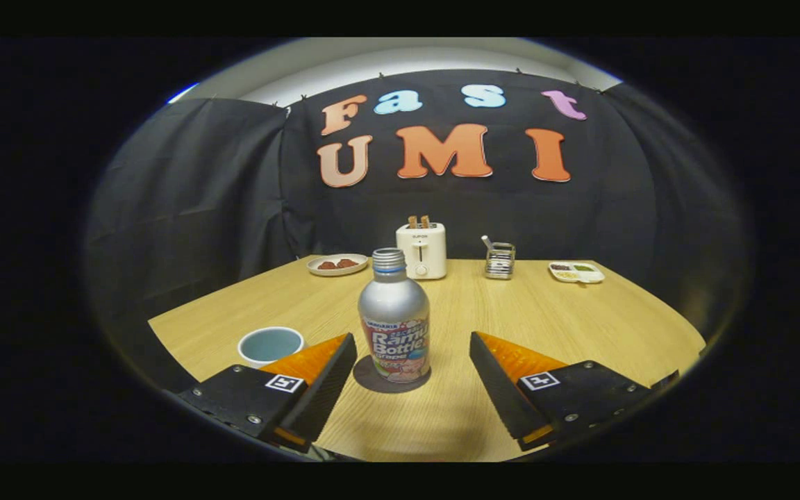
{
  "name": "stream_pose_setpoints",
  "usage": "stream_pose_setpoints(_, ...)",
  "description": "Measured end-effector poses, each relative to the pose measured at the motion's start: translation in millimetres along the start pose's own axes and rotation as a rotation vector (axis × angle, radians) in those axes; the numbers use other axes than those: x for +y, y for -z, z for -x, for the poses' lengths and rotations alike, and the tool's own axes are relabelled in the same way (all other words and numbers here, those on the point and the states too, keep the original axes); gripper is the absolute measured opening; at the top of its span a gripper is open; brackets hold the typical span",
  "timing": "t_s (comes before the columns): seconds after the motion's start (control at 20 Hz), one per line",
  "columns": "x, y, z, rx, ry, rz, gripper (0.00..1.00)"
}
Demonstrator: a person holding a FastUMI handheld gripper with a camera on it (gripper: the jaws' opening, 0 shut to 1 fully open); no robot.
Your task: Take the bottle from table, then pour the juice into the cup, finally place the bottle on the coaster
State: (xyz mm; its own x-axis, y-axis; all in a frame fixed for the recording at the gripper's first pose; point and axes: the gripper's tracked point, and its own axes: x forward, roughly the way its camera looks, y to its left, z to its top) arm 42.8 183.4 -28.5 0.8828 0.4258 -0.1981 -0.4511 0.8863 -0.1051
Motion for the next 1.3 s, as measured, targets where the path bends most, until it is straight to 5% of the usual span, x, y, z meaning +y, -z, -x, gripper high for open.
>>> stream_pose_setpoints(0.4,-49.8,-40.2,72.4,-0.089,0.106,0.024,0.97)
stream_pose_setpoints(0.65,-54.1,-56.8,106.6,-0.144,0.084,0.022,0.97)
stream_pose_setpoints(1.3,-103.0,-51.6,116.9,-0.185,0.229,-0.026,0.97)
